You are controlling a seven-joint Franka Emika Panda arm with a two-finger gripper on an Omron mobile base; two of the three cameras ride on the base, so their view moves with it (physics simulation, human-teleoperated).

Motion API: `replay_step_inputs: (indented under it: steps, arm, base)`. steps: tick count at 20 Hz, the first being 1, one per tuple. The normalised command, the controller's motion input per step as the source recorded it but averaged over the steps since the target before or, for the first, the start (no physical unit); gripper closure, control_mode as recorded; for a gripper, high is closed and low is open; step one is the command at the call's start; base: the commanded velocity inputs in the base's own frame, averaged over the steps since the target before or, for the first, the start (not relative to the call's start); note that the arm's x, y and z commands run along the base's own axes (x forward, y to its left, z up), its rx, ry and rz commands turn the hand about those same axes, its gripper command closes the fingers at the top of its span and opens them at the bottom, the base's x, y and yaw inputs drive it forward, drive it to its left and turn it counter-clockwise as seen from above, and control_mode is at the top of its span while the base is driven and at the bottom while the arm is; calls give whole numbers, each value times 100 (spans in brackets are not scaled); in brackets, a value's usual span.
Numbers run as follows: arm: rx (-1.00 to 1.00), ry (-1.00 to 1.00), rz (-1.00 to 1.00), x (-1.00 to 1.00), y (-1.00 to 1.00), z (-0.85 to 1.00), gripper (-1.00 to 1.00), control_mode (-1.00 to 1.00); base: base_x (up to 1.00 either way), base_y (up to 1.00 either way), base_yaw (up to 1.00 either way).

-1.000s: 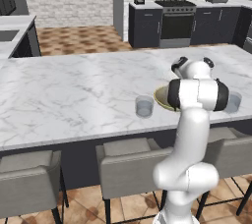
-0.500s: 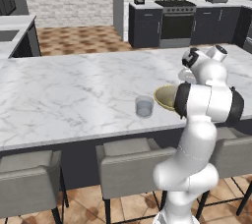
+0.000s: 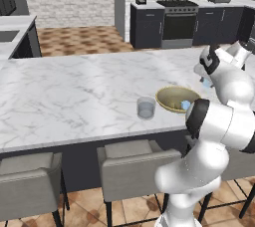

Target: There are four ice cubes in the ice bowl. Place two ice cubes in each glass of water.

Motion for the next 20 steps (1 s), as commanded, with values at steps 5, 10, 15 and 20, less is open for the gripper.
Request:
replay_step_inputs:
  steps: [5, 10, 15, 20]
  arm:
    - [-13, 0, -32, -41, 1, 3, 100, -100]
    - [-18, 0, -18, -37, 0, 0, 100, -100]
    - [-7, 2, -8, -15, -10, 17, 100, -100]
    - [0, 4, 0, -2, -27, 19, 100, -100]
  base:
    - [0, 0, 0]
    - [0, 0, 0]
    - [0, 0, 0]
    - [0, 0, 0]
